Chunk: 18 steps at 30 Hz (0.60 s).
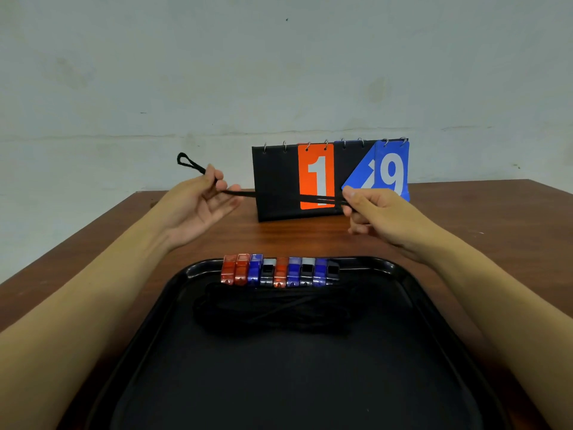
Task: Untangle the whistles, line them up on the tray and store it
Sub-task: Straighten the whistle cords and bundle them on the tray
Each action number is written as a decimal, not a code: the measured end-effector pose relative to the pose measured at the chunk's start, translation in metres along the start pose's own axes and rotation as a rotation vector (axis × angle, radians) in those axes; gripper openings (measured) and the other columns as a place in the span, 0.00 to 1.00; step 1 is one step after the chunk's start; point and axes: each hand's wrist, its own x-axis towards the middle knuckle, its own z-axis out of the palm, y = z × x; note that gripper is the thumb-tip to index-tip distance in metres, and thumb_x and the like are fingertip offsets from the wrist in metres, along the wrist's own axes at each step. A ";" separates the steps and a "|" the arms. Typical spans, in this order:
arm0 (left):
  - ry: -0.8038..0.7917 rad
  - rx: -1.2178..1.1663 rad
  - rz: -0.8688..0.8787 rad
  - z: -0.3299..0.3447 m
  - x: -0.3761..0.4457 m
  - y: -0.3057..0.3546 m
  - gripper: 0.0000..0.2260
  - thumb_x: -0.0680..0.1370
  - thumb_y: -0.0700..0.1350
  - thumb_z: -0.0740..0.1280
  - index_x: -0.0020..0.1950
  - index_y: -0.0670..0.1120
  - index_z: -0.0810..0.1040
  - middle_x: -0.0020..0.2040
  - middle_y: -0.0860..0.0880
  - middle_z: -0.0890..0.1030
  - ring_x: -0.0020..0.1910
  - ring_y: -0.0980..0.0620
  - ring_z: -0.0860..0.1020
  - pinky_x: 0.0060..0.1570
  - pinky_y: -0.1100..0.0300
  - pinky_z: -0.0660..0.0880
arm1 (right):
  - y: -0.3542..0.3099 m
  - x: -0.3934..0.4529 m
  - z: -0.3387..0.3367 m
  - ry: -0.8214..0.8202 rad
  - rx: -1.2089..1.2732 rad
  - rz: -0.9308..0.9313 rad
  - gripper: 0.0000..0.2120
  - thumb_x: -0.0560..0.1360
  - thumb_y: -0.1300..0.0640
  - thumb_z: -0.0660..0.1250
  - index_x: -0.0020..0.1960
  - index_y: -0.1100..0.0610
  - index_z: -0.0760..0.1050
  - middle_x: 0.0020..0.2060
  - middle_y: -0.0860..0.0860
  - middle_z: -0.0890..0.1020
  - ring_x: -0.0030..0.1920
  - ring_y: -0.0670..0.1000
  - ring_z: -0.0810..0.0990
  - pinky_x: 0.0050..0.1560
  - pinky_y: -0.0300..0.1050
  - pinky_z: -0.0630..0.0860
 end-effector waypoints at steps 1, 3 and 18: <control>0.013 0.020 -0.012 -0.001 0.001 -0.001 0.11 0.86 0.48 0.60 0.47 0.46 0.76 0.32 0.52 0.77 0.41 0.54 0.86 0.55 0.52 0.84 | 0.003 0.002 -0.002 0.002 -0.004 0.017 0.22 0.84 0.43 0.57 0.42 0.58 0.73 0.26 0.44 0.66 0.30 0.47 0.67 0.55 0.53 0.79; 0.041 0.075 -0.031 -0.004 0.004 -0.002 0.10 0.86 0.48 0.60 0.49 0.46 0.76 0.30 0.53 0.74 0.34 0.55 0.81 0.53 0.53 0.84 | 0.008 0.004 -0.004 0.006 -0.030 0.031 0.22 0.83 0.42 0.58 0.41 0.58 0.72 0.27 0.46 0.66 0.33 0.50 0.67 0.54 0.54 0.79; 0.144 0.075 -0.024 -0.026 0.014 0.001 0.11 0.87 0.44 0.58 0.58 0.42 0.77 0.32 0.51 0.72 0.33 0.55 0.71 0.43 0.56 0.84 | 0.012 0.002 -0.007 0.006 -0.204 0.014 0.15 0.82 0.50 0.66 0.68 0.48 0.76 0.42 0.42 0.88 0.41 0.44 0.79 0.45 0.38 0.75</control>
